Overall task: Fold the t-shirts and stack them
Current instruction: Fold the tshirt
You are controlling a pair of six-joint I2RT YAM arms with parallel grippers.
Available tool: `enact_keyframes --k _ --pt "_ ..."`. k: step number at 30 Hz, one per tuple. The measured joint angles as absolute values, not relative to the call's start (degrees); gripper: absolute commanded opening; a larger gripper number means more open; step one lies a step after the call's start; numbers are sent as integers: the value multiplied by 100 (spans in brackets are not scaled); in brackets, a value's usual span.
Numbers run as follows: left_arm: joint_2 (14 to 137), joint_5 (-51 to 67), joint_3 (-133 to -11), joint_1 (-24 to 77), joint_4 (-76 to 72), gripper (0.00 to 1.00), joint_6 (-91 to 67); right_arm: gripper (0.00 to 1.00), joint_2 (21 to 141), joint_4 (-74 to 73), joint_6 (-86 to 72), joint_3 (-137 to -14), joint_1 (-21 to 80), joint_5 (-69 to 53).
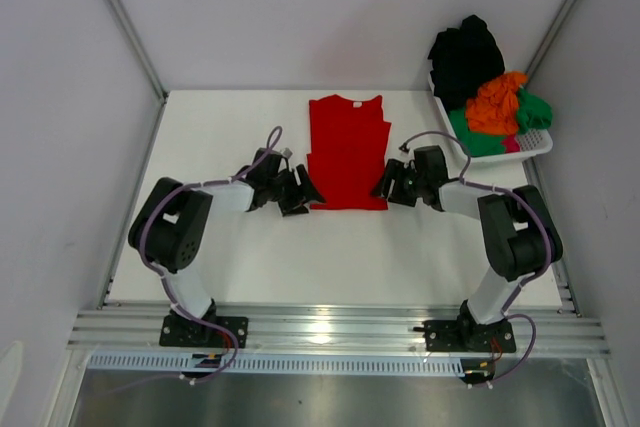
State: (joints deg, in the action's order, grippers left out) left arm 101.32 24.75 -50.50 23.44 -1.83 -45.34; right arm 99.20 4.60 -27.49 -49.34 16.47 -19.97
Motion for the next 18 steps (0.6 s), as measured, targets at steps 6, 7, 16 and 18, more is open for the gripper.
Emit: enact_keyframes --k 6,7,16,18 --pt "10226 2550 -5048 2344 -405 69 -4644 71 9756 460 -2849 -4742 1697 -2023" --pt "10237 2563 -5048 2344 -427 69 -4654 71 9690 436 -2856 -4683 1706 -2012" --pt "10359 2571 -5048 2344 -506 50 -4674 66 9537 362 -2956 -4510 1745 -1951" --pt "10374 2576 -5048 2344 -508 46 -4668 63 9614 469 -3020 -4536 1780 -1953"
